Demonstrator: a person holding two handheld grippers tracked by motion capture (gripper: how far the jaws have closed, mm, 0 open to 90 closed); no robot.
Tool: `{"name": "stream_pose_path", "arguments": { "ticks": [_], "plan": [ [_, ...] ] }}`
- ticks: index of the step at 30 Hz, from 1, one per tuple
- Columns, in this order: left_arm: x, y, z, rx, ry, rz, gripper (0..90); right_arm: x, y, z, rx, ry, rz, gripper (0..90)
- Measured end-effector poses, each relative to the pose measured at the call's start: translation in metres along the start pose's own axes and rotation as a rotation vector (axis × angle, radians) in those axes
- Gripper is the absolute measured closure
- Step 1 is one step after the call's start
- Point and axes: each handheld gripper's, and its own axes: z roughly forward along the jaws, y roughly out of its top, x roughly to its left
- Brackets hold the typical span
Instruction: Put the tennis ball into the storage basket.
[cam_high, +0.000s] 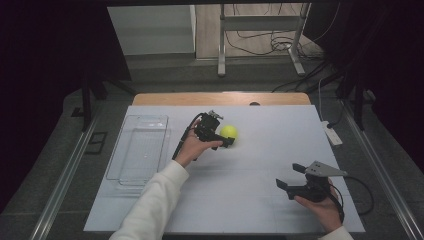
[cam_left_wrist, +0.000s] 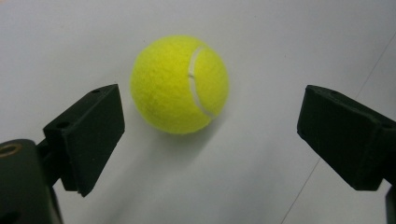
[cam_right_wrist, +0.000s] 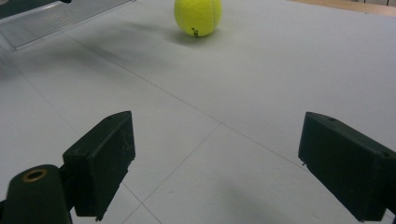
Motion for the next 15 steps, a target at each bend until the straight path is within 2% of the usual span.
{"name": "stream_pose_path", "arguments": {
  "ticks": [9, 15],
  "plan": [
    [0.005, 0.008, 0.009, 0.021, -0.008, -0.01, 8.8, 0.0, 0.0, 0.0, 0.001, -0.001, 0.003, 11.3],
    [0.007, 0.013, 0.017, 0.037, 0.005, -0.02, 7.5, -0.001, 0.0, 0.0, -0.004, 0.003, 0.005, 11.3]
  ]
}}
